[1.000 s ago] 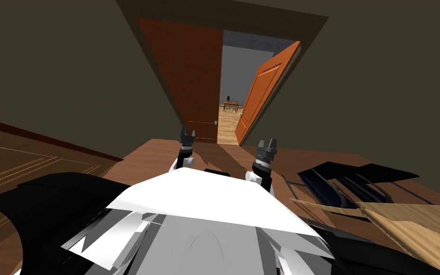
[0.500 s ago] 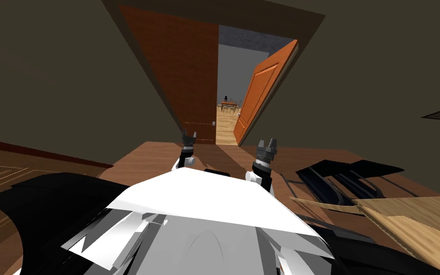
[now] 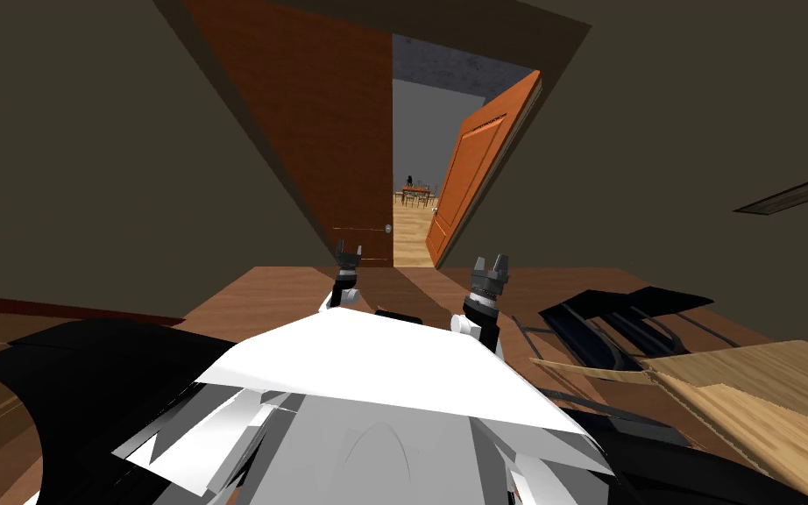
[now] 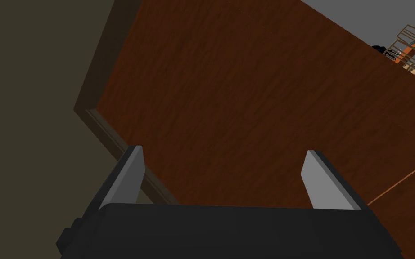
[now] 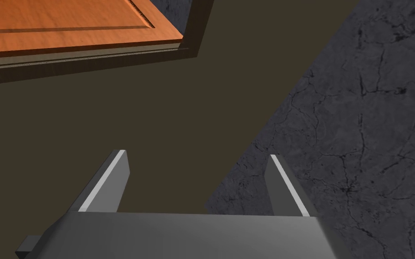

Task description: Push the door open

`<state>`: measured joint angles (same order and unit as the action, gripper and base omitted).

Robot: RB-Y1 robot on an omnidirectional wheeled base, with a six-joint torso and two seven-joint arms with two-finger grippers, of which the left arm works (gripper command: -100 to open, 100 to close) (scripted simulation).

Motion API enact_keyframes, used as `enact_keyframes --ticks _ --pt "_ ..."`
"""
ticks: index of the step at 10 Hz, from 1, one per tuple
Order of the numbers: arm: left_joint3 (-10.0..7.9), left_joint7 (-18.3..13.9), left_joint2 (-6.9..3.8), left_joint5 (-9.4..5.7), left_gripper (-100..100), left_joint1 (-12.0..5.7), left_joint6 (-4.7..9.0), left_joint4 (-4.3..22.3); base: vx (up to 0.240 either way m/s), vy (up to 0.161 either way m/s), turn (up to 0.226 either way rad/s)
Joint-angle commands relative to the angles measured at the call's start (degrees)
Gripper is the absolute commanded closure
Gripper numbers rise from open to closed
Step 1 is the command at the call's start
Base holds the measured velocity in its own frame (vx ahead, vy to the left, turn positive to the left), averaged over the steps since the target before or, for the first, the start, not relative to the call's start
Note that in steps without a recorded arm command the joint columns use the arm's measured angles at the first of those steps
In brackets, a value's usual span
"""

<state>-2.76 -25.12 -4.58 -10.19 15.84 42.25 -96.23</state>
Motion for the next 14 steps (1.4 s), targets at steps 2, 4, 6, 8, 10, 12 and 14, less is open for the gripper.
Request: enact_keyframes --ticks 2,4,6,8,10,12,14 --pt "-0.01 -2.7 -0.13 -2.04 -100 -1.34 0.59 3.7 0.105 0.023 -0.086" --pt "-0.05 -4.8 -0.18 -3.64 -100 -2.43 1.09 6.6 0.081 0.036 -0.090" --pt "-0.09 -6.9 -0.23 -5.25 -100 -3.52 1.58 9.6 0.093 0.024 -0.112" --pt "-0.13 -8.9 -0.21 -6.85 -100 -4.62 2.08 12.6 0.091 0.039 -0.090" --pt "-0.18 -11.0 -0.14 -8.46 -100 -5.71 2.58 15.6 0.103 0.034 -0.097" --pt "-0.22 -13.1 -0.07 -10.07 -100 -6.81 3.08 18.6 0.091 0.035 -0.100" --pt "-0.26 -15.1 0.11 -11.62 -100 -7.87 3.56 21.5 0.088 0.027 -0.076"
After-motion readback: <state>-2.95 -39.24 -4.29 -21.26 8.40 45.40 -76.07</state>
